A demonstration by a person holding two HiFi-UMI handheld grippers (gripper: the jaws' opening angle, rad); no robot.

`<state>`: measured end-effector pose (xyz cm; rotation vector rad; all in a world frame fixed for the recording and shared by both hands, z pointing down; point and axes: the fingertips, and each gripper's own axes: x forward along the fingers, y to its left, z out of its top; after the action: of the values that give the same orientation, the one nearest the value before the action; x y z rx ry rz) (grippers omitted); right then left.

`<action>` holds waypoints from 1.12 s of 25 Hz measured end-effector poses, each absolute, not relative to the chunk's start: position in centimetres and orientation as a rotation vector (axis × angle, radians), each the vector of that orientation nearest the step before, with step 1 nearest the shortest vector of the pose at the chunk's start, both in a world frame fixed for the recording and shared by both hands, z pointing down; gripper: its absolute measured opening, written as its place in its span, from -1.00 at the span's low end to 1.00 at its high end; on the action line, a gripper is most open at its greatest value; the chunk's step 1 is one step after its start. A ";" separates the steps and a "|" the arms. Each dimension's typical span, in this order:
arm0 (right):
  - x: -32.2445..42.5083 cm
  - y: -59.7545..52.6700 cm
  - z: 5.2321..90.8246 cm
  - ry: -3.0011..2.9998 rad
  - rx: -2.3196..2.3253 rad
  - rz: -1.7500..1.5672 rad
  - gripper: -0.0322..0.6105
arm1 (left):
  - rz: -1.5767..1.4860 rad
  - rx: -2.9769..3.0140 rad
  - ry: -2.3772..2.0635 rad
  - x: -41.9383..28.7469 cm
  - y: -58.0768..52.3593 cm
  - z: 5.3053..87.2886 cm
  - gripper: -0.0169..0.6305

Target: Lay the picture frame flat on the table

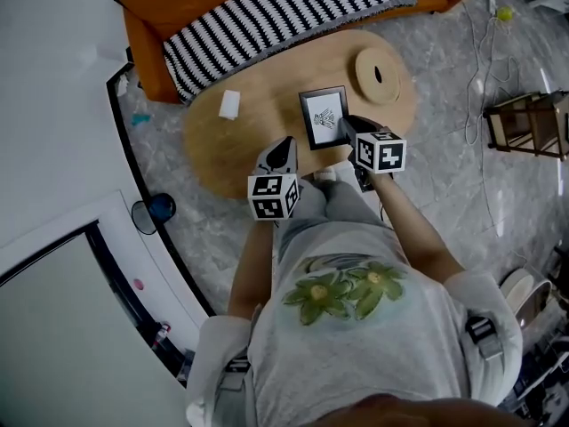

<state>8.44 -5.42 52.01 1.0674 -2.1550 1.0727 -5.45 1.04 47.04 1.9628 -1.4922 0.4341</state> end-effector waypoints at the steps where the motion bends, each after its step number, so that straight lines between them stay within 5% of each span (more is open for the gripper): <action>1: 8.4 -5.6 52.2 -2.149 1.067 1.075 -0.67 | 0.436 1.961 -1.491 -5.5 0.8 47.1 -0.90; 28: 7.4 -7.7 58.7 -2.043 1.032 1.138 -0.67 | 0.459 1.910 -1.412 -5.0 -2.4 51.9 -0.90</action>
<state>7.42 -7.68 58.73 1.0321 -2.0427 1.1377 -5.03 -2.40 51.86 1.9104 -1.4121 0.4590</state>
